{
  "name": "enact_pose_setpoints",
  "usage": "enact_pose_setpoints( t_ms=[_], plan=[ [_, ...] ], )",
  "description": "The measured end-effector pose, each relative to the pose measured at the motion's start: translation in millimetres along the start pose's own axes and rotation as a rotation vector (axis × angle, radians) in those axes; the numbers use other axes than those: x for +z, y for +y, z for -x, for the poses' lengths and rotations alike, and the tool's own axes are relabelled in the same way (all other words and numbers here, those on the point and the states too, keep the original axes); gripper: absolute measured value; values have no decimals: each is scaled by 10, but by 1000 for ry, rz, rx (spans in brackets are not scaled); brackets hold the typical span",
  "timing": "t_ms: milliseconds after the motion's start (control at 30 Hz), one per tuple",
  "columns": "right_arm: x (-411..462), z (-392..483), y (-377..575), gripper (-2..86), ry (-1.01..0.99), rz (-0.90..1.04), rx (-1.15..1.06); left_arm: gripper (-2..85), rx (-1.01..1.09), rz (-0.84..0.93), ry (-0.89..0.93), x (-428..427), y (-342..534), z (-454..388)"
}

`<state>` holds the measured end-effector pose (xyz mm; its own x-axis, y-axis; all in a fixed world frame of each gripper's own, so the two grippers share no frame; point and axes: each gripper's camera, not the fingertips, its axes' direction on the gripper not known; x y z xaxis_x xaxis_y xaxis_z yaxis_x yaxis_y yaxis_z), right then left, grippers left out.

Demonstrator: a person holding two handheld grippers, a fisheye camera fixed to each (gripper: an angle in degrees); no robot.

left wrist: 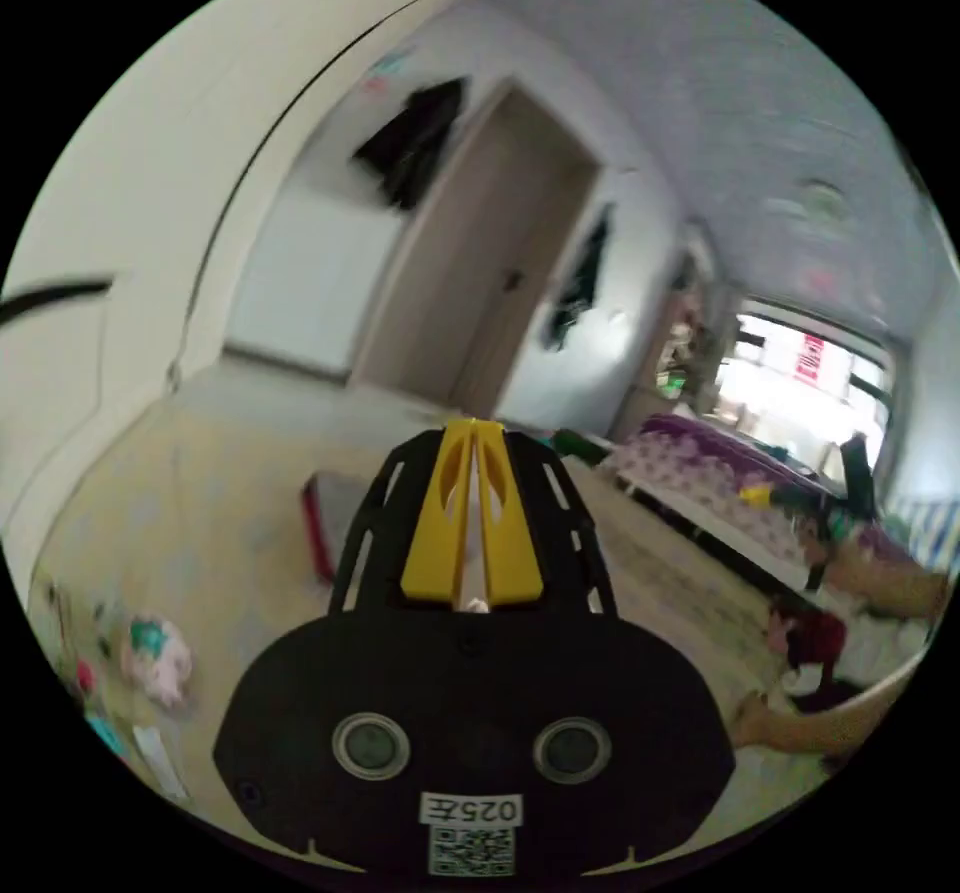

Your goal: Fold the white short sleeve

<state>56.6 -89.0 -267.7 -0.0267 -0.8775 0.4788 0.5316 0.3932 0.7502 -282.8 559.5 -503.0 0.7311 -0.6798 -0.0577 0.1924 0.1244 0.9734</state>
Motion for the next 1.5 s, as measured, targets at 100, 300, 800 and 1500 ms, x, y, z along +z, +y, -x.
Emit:
enact_pose_setpoints(
  t_ms=[100,300,800,1500],
  plan=[
    [-1659,817,257,100,133,-213,-31,-11,49,-248,285,-465,-9,-1179],
    [-3556,2314,2344,57,859,-693,133,5,129,-304,678,-1163,279,-3186],
    [-4374,3118,4350,104,1044,-988,451,29,62,-119,1161,-1357,-930,-5119],
    [-2572,-460,3165,162,1292,-183,568,73,558,179,411,-1048,-1102,-3361]
  ],
)
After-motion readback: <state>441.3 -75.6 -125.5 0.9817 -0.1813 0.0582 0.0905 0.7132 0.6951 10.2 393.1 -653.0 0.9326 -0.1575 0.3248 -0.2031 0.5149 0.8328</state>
